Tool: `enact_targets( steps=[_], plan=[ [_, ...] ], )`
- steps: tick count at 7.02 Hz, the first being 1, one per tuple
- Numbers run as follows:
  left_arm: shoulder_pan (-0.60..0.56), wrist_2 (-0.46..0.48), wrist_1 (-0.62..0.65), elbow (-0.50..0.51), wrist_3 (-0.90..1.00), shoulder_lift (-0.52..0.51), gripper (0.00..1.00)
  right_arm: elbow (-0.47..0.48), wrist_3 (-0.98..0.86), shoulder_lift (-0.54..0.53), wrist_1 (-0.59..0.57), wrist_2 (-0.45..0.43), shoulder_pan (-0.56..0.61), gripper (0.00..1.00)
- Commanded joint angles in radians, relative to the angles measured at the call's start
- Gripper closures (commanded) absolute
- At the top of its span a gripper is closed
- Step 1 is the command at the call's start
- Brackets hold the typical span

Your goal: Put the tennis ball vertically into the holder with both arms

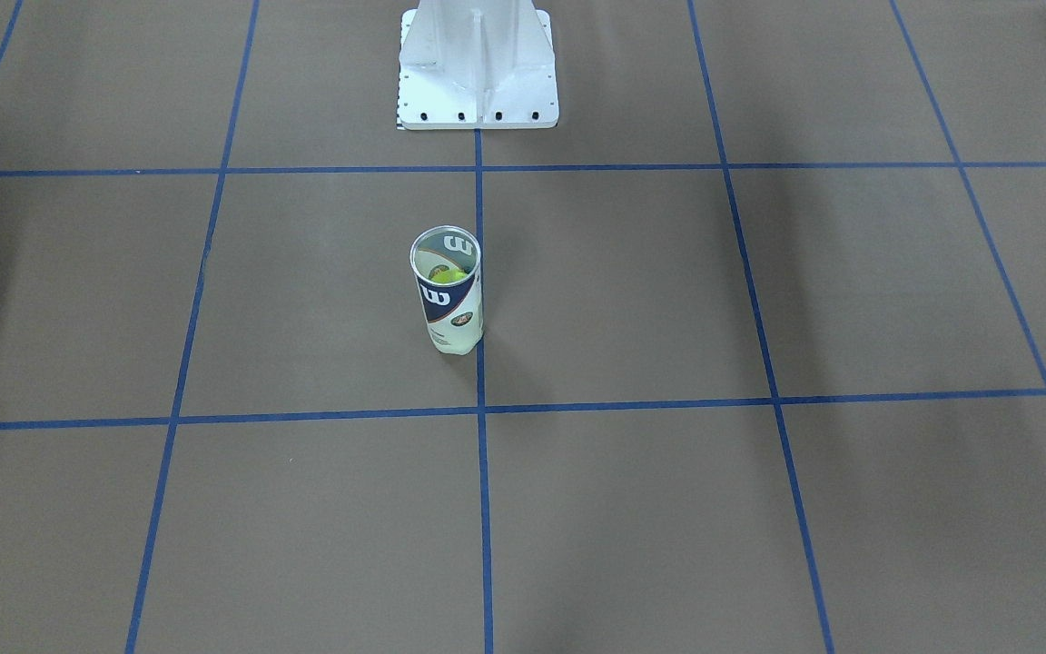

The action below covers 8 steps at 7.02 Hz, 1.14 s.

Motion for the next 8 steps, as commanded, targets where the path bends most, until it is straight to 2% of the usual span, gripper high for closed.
enact_targets(
  steps=[1, 8],
  plan=[
    [0.001, 0.002, -0.186, 0.032, 0.002, 0.017, 0.00, -0.002, 0.001, 0.000, 0.000, 0.000, 0.000, 0.00],
    [0.001, -0.019, -0.202, 0.023, 0.006, 0.003, 0.00, -0.002, 0.001, -0.006, 0.000, 0.002, 0.000, 0.00]
  ],
)
